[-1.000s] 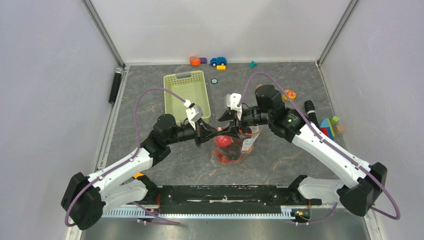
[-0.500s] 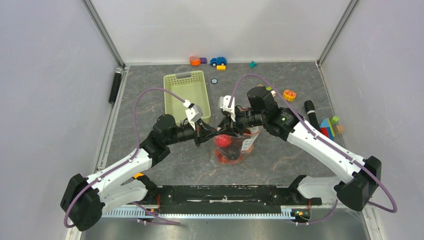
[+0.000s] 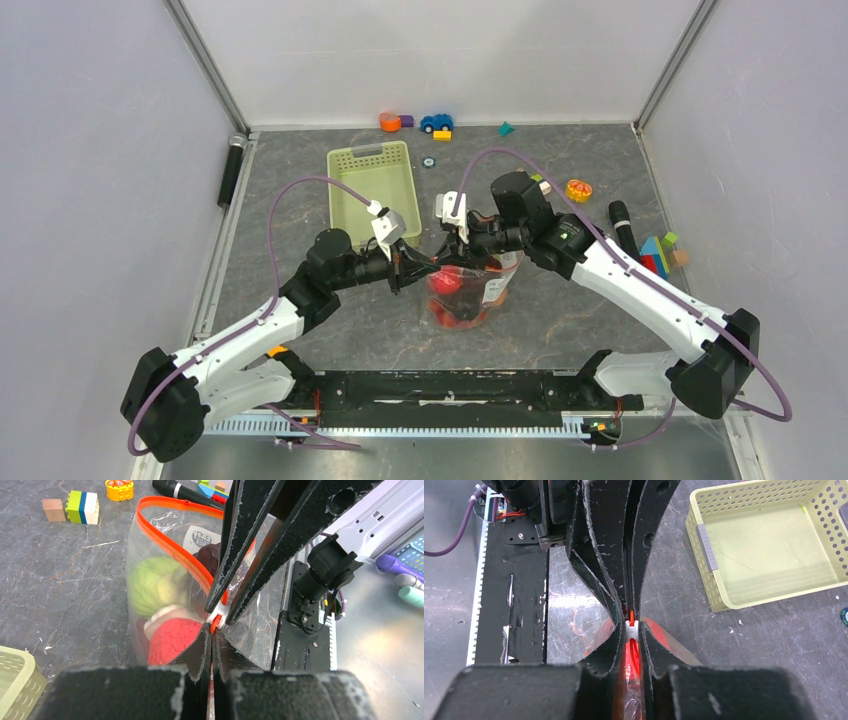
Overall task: Place the food in the zip-top bag and seal the zipper
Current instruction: Zip the zipper food storage bag at the center of the board.
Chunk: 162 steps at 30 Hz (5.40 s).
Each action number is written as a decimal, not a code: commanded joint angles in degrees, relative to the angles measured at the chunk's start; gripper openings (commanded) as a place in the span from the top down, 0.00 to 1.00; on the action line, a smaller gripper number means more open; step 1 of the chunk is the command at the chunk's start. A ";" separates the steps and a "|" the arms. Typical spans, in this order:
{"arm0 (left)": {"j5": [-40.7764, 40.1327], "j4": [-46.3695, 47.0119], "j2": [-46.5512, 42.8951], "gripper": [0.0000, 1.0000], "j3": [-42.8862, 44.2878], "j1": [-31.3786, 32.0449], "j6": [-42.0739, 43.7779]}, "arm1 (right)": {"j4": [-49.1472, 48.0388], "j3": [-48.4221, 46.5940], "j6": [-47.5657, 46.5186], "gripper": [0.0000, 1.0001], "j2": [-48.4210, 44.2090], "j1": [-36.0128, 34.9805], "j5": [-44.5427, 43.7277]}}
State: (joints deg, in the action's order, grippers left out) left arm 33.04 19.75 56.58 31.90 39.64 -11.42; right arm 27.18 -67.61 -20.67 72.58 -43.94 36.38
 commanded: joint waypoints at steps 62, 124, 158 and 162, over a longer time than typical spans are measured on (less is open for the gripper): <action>-40.71 -11.56 -15.97 0.98 -1.87 0.02 5.44 | 6.04 2.18 4.51 1.00 -4.55 -1.66 -25.35; -59.14 -16.14 -17.23 0.98 -0.21 0.09 4.04 | 6.92 5.58 7.12 1.00 -6.63 -1.59 -31.52; -59.39 -16.32 -18.83 0.98 -1.88 0.09 4.04 | 10.16 9.02 10.65 1.00 -10.21 -1.63 -35.63; -60.18 -16.32 -18.76 0.98 -1.95 0.09 4.21 | 10.93 9.17 10.80 1.00 -10.04 -1.59 -36.03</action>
State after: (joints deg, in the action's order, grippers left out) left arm -22.22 0.93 38.83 29.63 40.38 -9.10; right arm 34.83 -59.00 -10.48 63.35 -45.95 2.72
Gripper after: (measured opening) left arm 0.021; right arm 0.144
